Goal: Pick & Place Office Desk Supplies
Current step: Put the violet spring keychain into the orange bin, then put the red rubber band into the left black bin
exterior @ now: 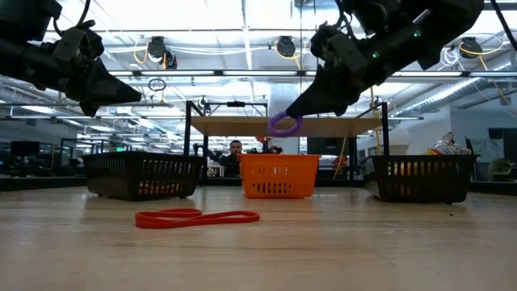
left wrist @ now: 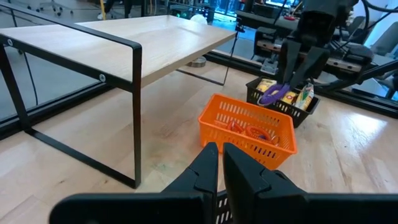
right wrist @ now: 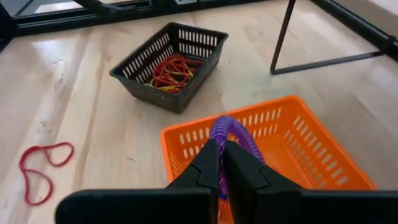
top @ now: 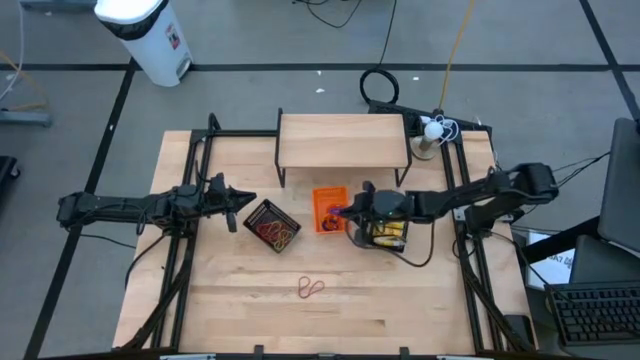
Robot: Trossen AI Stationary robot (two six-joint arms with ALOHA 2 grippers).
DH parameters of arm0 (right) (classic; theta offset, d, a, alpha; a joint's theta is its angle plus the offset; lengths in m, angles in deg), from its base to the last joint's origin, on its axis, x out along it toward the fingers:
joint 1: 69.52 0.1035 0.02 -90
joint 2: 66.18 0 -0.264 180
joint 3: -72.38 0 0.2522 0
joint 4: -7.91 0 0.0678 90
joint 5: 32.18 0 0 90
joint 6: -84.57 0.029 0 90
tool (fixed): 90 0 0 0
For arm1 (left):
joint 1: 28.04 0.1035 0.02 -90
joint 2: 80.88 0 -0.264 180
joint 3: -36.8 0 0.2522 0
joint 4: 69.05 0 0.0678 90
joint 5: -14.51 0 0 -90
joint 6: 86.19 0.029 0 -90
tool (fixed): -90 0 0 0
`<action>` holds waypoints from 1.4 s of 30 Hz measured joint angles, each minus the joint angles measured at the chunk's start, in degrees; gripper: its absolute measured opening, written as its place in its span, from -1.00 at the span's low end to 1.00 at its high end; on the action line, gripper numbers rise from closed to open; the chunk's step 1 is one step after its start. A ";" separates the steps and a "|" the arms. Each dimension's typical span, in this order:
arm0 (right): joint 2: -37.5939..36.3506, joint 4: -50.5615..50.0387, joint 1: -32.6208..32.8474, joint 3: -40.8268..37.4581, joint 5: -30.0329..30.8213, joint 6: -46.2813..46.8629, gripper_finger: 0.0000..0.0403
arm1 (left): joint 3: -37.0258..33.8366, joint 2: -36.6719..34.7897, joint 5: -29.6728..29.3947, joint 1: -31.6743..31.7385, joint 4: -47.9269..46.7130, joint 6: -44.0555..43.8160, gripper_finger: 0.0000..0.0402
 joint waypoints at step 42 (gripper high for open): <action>-53.66 10.21 -2.85 -33.12 -0.16 3.76 -1.00 | 0.00 0.01 0.04 0.00 -0.12 -0.65 -0.88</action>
